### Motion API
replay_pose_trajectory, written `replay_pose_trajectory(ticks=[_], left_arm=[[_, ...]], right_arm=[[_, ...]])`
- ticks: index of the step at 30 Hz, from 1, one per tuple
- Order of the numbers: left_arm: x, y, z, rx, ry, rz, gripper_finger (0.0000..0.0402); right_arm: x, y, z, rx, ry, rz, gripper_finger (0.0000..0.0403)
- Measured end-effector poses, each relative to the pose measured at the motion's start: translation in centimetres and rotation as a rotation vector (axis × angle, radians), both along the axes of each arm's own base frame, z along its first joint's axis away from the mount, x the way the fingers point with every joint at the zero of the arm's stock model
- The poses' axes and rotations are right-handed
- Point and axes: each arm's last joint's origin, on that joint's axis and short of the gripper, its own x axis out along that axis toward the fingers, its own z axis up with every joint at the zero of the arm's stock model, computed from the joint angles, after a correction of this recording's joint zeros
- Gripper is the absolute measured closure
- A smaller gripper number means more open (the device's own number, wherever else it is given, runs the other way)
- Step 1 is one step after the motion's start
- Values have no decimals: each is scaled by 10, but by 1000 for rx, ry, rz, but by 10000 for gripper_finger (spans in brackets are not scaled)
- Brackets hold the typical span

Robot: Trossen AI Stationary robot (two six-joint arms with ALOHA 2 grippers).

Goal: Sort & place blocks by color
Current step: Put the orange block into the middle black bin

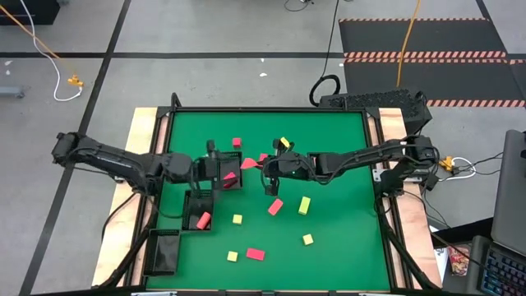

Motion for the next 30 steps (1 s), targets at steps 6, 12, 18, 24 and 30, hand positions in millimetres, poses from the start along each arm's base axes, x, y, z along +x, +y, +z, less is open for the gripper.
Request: replay_pose_trajectory(ticks=[6, 12, 18, 24, 30], left_arm=[[15, -2, -16, 17, 42, 43, 146], [28, -4, -27, 12, 47, 61, 147], [32, -3, -30, 6, 33, 108, 156], [32, -3, -29, -5, 23, 112, 263], [32, -3, -30, -19, 28, 114, 279]], right_arm=[[1, 1, 1, 8, -14, 17, 403], [3, 4, 5, 49, -56, 98, 403], [2, 4, 3, 49, -38, 98, 403], [2, 4, 4, 54, -44, 98, 403], [2, 3, 3, 62, -42, 94, 397]])
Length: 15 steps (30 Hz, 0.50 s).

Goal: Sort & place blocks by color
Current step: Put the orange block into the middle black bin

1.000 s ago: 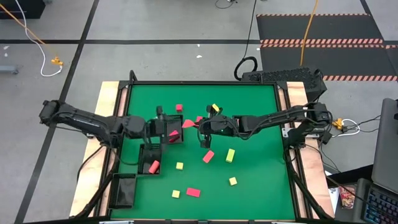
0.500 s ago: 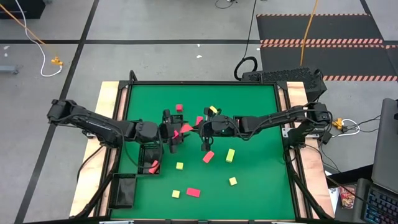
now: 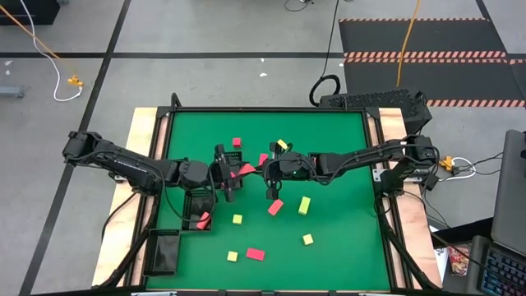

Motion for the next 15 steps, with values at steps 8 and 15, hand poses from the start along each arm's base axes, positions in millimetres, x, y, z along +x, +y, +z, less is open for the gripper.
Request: replay_pose_trajectory(ticks=[8, 15], left_arm=[[-28, 5, 12, -62, 50, 80, 279], [-74, 2, 16, -396, 130, 152, 279]], right_arm=[[-8, -1, -7, -16, 121, -15, 371], [-19, -6, -18, -69, 272, -156, 288]])
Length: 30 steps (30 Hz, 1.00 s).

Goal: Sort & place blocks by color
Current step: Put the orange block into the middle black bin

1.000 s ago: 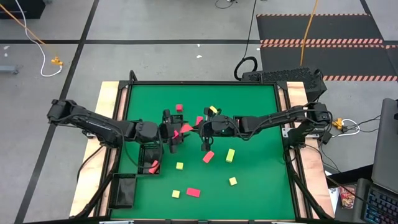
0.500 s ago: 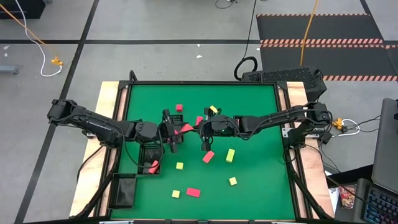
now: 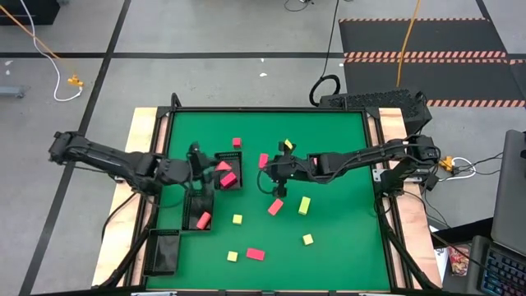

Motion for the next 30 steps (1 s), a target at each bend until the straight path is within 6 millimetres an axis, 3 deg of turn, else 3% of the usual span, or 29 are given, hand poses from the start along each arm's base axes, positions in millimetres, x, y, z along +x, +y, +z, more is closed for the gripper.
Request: replay_pose_trajectory(ticks=[5, 10, 16, 20, 22, 27, 30], left_arm=[[-23, -10, -17, -255, 174, 63, 279], [-37, -19, -29, -510, 386, 52, 279], [-48, -25, -35, -668, 581, -21, 279], [-50, -26, -35, -641, 609, -85, 276], [-49, -25, -35, -609, 604, -101, 231], [-48, -23, -35, -565, 594, -112, 70], [-47, -21, -35, -563, 590, -108, 16]], right_arm=[[-8, -6, -6, -39, 70, -164, 244], [-17, -11, -14, -19, 171, -211, 233], [-19, -11, -15, -12, 189, -219, 237], [-18, -11, -15, -11, 181, -219, 238], [-18, -11, -15, -11, 182, -219, 238], [-19, -10, -16, -27, 213, -188, 238], [-22, -9, -18, -16, 263, -143, 238]])
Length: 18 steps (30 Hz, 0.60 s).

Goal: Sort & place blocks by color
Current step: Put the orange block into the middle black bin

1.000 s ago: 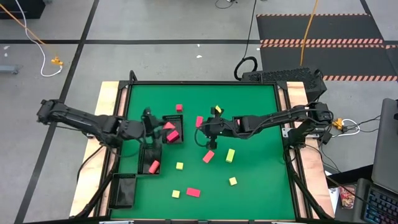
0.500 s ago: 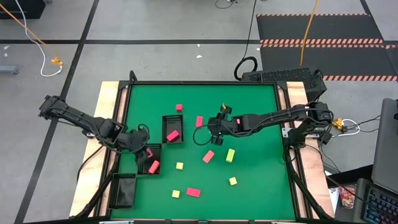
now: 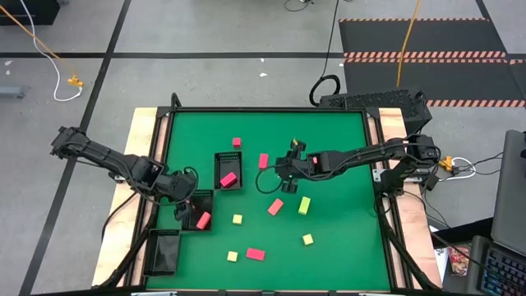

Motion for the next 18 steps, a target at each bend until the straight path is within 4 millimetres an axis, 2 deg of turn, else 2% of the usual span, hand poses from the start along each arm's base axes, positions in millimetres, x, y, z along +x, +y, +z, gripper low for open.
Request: replay_pose_trajectory(ticks=[4, 8, 10, 13, 18], left_arm=[[9, 5, 4, 37, -101, -2, 37], [26, 12, 15, 107, -310, -34, 73], [33, 14, 22, 153, -424, -71, 88], [41, 16, 33, 215, -566, -121, 105], [47, 17, 42, 299, -685, -153, 123]], right_arm=[[1, 4, -1, 110, 10, 91, 236], [3, 15, -5, 272, -11, 270, 227], [2, 23, -12, 273, -33, 349, 218], [-2, 36, -29, 239, -70, 471, 194], [-14, 48, -54, 224, -169, 530, 130]])
